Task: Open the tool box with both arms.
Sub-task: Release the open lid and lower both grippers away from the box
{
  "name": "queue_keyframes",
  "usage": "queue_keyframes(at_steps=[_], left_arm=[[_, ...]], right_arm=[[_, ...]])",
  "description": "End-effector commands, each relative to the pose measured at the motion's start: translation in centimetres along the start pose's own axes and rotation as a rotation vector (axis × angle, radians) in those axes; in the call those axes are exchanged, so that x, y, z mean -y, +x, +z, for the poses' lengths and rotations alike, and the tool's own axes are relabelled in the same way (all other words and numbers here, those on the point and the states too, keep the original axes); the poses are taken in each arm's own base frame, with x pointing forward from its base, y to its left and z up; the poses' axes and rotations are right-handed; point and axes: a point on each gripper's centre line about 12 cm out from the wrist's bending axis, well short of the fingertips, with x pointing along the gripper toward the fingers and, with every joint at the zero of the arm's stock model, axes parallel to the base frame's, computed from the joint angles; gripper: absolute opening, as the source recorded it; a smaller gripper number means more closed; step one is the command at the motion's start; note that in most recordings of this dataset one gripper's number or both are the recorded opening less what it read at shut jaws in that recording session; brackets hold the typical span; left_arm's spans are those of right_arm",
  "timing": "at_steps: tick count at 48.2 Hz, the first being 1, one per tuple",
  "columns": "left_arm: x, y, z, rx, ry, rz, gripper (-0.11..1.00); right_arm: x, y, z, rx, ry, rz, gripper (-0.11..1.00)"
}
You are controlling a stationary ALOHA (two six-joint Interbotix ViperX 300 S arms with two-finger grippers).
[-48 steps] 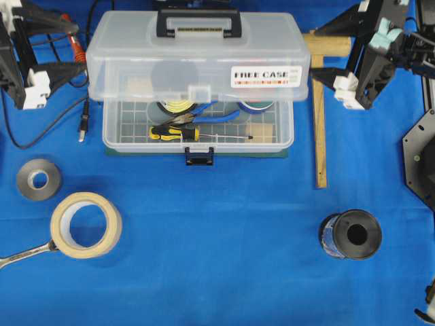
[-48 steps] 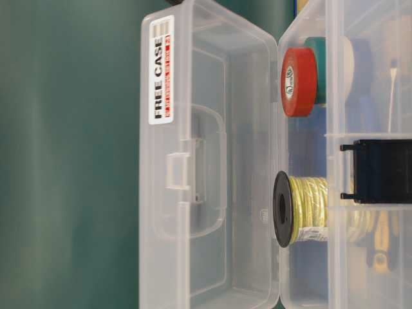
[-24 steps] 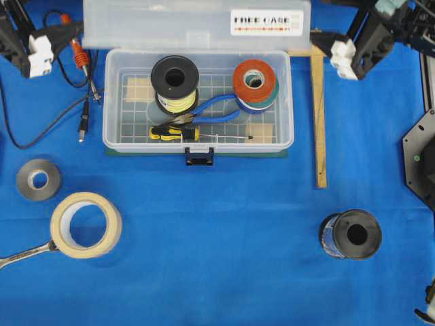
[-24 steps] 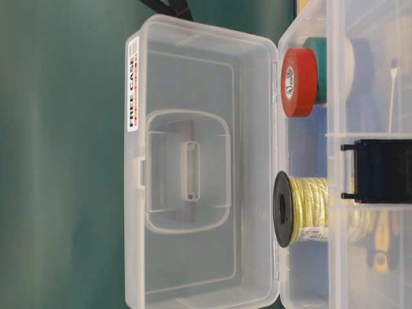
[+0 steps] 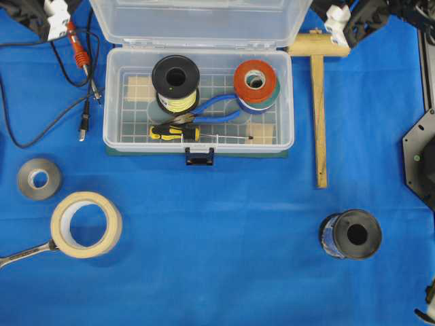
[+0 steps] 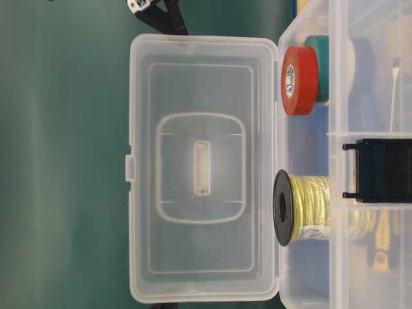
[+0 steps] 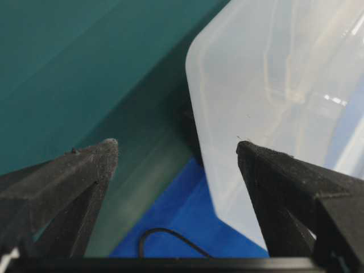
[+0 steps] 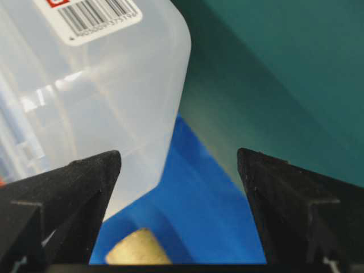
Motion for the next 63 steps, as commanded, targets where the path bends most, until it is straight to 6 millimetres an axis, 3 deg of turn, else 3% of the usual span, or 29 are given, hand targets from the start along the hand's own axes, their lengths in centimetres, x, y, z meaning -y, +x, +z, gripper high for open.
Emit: queue_keyframes(at_steps=[1,11,31,51,63], left_arm=[[0.4,1.0,1.2,0.023,0.012,-0.014,0.9],[-0.2,1.4,1.1,0.014,0.008,0.002,0.9],[-1.5,1.2,0.5,-0.008,-0.008,0.041,0.9],[-2.8,-1.1,-0.6,-0.023,-0.026,0.092,0.9],[-2.6,-2.1,-1.1,-0.04,-0.028,0.088,0.9]], right_arm=[[-0.5,0.3,2.3,0.068,0.0,0.014,0.86],[0.2,1.3,2.7,0.062,0.008,-0.005,0.86],[2.0,1.2,2.6,0.049,0.031,-0.058,0.86],[3.9,-0.5,1.3,0.008,0.06,-0.116,0.86],[3.9,-1.2,0.6,-0.004,0.066,-0.119,0.86]])
